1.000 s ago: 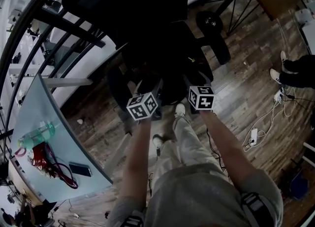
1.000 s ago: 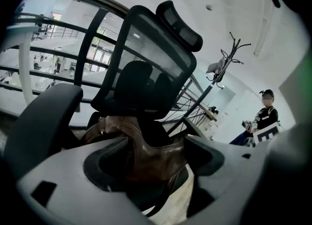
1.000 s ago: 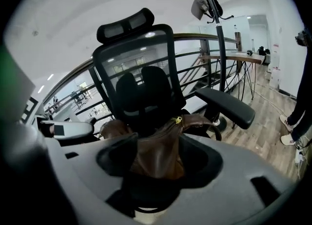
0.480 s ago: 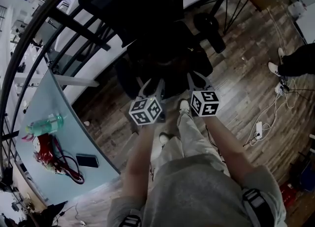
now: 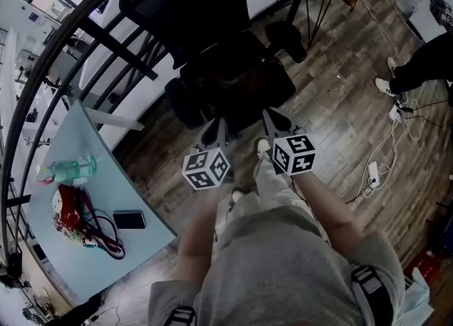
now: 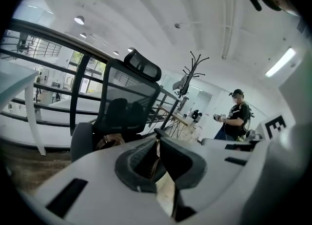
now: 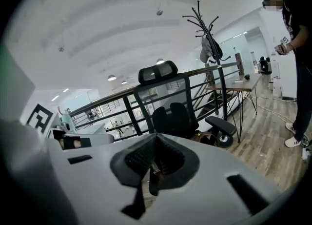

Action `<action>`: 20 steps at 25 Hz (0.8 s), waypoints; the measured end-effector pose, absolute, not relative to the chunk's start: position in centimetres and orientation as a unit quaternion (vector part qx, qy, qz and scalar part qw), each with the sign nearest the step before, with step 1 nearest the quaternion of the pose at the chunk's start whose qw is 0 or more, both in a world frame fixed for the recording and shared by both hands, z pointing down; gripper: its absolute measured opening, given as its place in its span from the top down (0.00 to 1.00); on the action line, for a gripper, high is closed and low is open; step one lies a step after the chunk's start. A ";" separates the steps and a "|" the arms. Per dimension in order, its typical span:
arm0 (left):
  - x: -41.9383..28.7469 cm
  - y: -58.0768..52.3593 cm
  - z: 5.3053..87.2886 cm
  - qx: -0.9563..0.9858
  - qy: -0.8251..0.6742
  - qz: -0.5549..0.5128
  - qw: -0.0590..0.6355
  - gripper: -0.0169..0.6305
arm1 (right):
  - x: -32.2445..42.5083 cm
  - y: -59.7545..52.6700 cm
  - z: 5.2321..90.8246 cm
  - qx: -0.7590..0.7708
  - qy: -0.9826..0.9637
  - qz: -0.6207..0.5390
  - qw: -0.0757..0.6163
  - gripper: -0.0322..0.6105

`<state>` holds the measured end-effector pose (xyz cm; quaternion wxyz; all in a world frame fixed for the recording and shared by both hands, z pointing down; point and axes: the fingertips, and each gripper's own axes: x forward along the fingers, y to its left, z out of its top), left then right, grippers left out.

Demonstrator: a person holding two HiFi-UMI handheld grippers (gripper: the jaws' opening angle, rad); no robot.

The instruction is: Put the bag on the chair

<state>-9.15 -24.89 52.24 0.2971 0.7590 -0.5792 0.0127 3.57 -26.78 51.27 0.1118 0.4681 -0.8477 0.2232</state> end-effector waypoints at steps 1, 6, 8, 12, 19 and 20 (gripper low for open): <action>-9.1 -24.1 51.9 0.761 -0.577 0.014 0.297 0.95 | 3.6 -25.9 50.8 0.466 -0.849 0.222 0.110 0.94; -8.8 -19.9 50.2 0.764 -0.566 -0.003 0.310 0.95 | 3.5 -21.6 48.7 0.454 -0.858 0.218 0.102 0.94; -8.9 -18.4 49.6 0.764 -0.563 -0.011 0.316 0.95 | 3.5 -20.2 48.0 0.449 -0.860 0.221 0.097 0.94; -9.0 -15.4 48.4 0.764 -0.558 -0.020 0.323 0.95 | 3.3 -17.7 47.0 0.436 -0.866 0.228 0.091 0.94; -9.4 -12.2 47.2 0.771 -0.554 -0.019 0.315 0.95 | 3.2 -14.8 45.3 0.428 -0.874 0.217 0.078 0.94; -9.5 -11.8 47.2 0.770 -0.554 -0.020 0.315 0.95 | 3.3 -14.4 45.1 0.427 -0.874 0.217 0.075 0.94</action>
